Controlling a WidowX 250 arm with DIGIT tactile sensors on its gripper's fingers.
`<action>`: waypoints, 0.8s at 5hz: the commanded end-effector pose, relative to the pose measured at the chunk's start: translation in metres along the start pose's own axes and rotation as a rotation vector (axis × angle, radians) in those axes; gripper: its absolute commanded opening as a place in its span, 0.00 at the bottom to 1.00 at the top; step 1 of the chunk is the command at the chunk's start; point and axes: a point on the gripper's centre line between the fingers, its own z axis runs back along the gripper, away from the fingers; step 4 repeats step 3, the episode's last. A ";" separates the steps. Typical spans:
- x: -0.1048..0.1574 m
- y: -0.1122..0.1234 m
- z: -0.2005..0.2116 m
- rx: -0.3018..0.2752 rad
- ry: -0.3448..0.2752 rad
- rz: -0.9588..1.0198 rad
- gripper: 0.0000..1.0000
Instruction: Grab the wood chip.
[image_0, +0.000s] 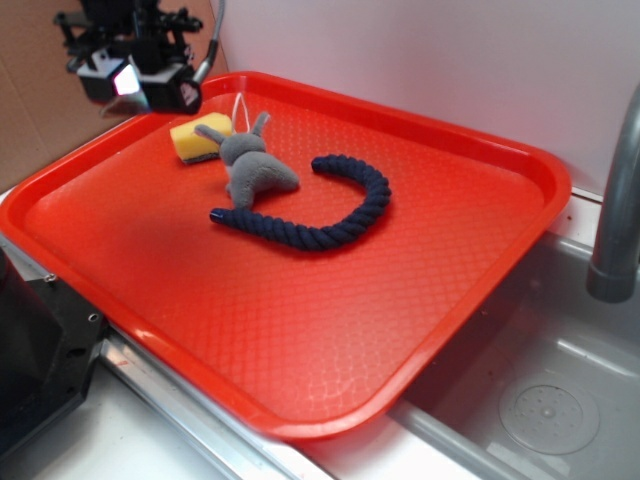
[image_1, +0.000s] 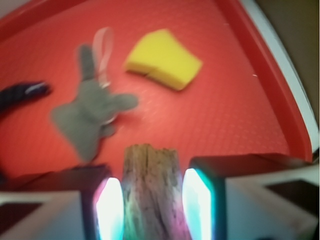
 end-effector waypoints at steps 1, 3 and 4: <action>-0.012 -0.028 0.070 -0.057 -0.046 -0.178 0.00; -0.001 -0.023 0.076 -0.064 -0.060 -0.166 0.00; -0.001 -0.023 0.076 -0.064 -0.060 -0.166 0.00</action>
